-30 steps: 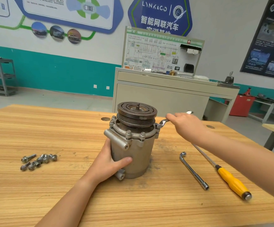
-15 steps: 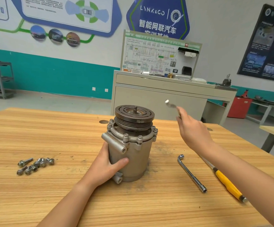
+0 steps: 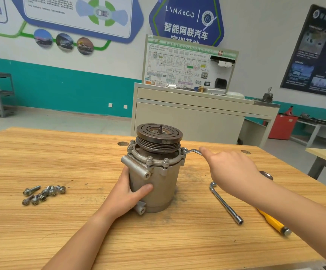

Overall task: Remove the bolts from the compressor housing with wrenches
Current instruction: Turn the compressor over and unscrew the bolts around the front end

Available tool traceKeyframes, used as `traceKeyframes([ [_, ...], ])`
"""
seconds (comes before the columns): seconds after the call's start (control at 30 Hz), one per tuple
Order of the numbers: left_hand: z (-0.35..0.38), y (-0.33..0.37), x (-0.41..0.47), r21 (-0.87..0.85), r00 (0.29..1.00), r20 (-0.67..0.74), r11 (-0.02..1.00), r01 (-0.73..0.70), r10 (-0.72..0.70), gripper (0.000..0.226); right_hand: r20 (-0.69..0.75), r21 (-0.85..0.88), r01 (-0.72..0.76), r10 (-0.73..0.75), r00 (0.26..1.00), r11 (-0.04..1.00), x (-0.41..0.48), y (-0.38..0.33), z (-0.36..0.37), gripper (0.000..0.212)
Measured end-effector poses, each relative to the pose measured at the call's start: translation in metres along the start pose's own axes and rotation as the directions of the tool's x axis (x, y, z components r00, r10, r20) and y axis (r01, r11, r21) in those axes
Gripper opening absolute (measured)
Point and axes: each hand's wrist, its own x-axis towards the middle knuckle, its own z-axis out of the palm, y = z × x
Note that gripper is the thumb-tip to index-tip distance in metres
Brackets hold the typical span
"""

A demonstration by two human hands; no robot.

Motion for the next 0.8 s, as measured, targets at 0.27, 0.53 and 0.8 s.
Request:
traceKeyframes([
  [0.27,0.0,-0.002,0.001,0.005,1.0,-0.01,1.0,0.0,0.0,0.057,0.15,-0.075,-0.001,0.013,0.989,0.997,-0.005,-0.039,-0.012,0.062],
  [0.53,0.0,-0.003,0.002,0.011,1.0,-0.01,1.0,-0.007,0.007,0.055,0.131,-0.169,0.131,-0.109,0.985,0.977,0.005,-0.027,-0.045,0.026],
  [0.8,0.0,-0.003,0.002,0.011,1.0,-0.014,1.0,-0.003,0.003,0.055,0.06,-0.13,0.102,-0.095,0.994,0.986,-0.002,-0.028,-0.031,0.026],
])
